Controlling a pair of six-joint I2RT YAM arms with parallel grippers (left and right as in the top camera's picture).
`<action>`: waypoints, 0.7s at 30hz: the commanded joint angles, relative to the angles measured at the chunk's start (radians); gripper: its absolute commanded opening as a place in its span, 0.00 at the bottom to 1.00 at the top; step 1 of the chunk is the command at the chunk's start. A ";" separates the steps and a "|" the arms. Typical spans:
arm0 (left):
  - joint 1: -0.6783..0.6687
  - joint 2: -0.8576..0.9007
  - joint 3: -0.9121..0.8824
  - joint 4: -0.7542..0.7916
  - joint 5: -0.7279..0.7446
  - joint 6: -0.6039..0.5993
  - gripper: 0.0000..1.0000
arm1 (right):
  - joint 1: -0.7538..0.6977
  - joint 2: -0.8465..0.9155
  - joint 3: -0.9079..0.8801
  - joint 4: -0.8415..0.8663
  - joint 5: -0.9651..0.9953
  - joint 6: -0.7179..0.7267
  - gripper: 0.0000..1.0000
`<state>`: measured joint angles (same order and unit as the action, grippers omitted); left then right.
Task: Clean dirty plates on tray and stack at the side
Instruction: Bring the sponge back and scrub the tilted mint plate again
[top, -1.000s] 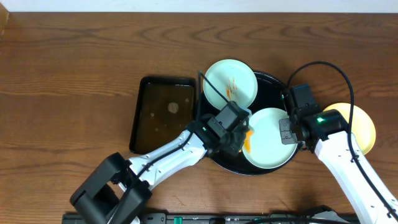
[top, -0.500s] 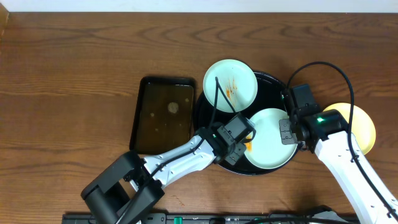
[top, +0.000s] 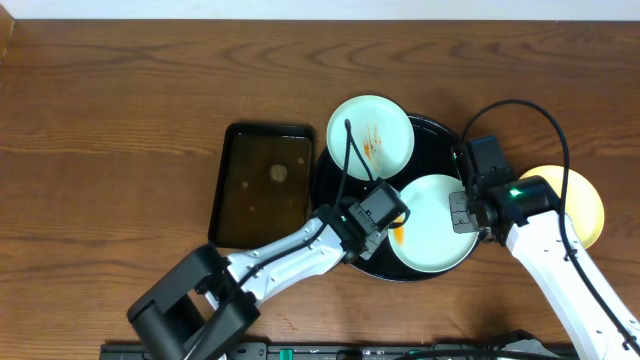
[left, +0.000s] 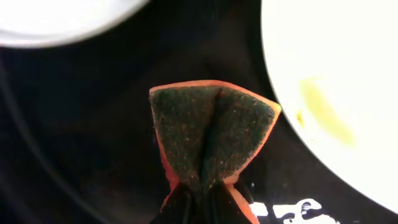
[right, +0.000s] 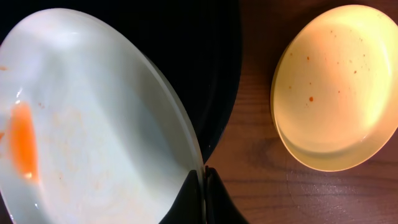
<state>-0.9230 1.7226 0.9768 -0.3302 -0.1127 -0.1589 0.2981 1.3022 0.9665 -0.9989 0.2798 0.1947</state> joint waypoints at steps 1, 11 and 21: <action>0.003 -0.072 0.018 0.029 -0.011 0.008 0.07 | 0.009 0.000 0.002 0.000 0.000 0.018 0.01; 0.002 -0.055 0.013 0.210 0.320 -0.191 0.08 | 0.009 0.000 0.002 -0.002 0.000 0.019 0.01; 0.002 0.070 0.011 0.241 0.354 -0.258 0.07 | 0.009 0.000 0.002 -0.005 0.000 0.022 0.01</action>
<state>-0.9230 1.7626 0.9771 -0.1032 0.2005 -0.3882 0.2981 1.3022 0.9665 -1.0027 0.2798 0.1955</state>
